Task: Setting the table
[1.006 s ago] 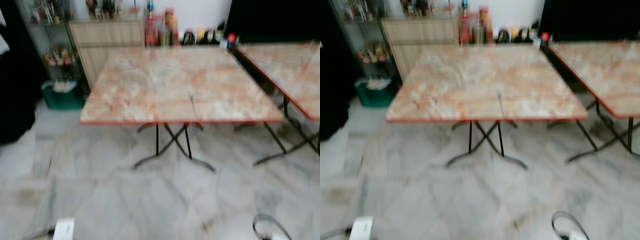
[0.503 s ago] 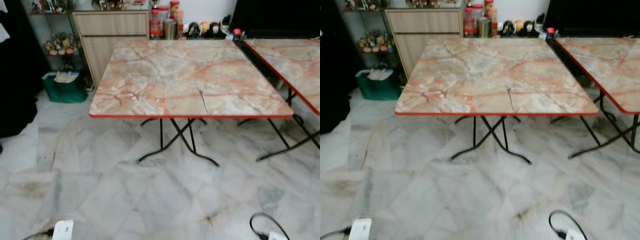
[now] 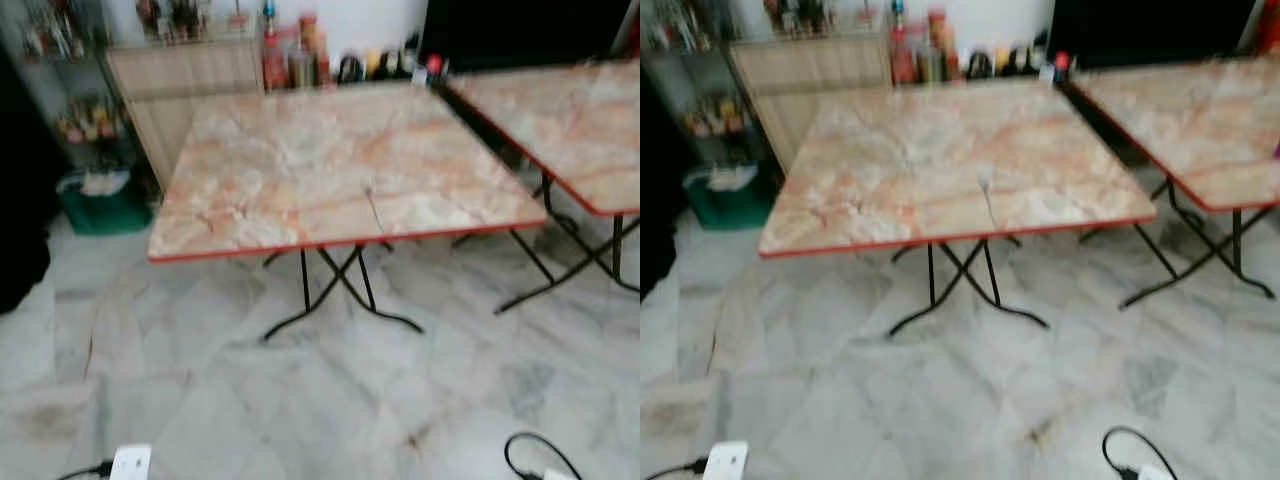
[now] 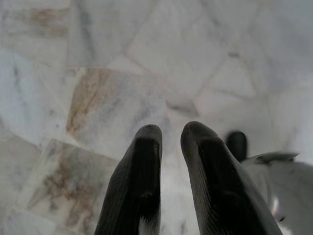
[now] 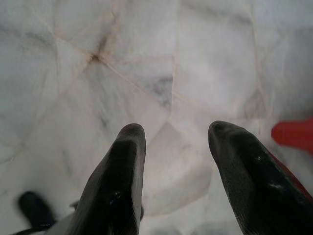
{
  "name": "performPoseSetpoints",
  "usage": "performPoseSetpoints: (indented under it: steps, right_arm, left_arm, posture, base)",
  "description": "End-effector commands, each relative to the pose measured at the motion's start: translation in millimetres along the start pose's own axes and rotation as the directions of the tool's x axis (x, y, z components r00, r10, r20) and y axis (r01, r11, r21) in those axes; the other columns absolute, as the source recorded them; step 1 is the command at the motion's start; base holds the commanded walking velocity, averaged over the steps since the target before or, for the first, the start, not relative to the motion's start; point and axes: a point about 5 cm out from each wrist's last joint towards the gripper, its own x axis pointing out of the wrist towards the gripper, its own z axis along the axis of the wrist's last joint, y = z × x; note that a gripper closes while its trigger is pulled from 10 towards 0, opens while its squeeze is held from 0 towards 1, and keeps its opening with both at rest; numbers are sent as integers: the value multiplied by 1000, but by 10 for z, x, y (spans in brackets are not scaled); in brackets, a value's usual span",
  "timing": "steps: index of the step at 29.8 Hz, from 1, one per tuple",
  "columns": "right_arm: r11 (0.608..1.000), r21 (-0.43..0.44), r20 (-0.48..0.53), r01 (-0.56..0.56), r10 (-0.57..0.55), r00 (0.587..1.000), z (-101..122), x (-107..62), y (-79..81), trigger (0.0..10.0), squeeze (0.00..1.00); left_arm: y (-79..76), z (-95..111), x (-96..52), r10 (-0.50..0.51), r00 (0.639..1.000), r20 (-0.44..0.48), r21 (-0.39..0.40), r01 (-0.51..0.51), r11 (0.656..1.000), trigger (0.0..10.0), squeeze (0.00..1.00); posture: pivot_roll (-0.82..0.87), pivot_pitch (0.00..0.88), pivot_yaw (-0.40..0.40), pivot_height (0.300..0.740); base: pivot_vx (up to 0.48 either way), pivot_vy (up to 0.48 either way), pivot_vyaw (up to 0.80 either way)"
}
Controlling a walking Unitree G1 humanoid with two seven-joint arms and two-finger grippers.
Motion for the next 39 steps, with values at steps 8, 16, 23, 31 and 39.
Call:
performPoseSetpoints:
  steps: [8,16,23,31,39]
  right_arm:
    - [1000,14,9,-22,22,1000,2,-1,92,10000,0]
    - [999,-39,19,-25,26,999,14,-1,81,10000,0]
    - [999,-40,11,-15,16,1000,28,2,67,10000,0]
    - [999,-44,19,-21,21,1000,46,3,74,10000,0]
    - [998,-51,38,-33,35,999,82,4,81,10000,0]
  left_arm:
    - [80,-100,-24,16,999,-39,26,-15,1000,10000,0]
    - [76,-103,-25,12,999,-40,30,-11,999,10000,0]
    - [59,-91,-21,12,999,-36,21,-12,1000,10000,0]
    - [57,-107,-24,18,999,-39,14,-17,1000,10000,0]
    - [53,-105,-23,23,999,-37,5,-23,1000,10000,0]
  posture:
    - [22,33,12,740]
    - [21,28,8,740]
    - [25,59,2,740]
    - [26,73,1,740]
    - [-4,77,-2,740]
  base:
    - [312,0,0]
    - [313,0,0]
    - [311,0,322]
    - [308,0,0]
    - [177,0,0]
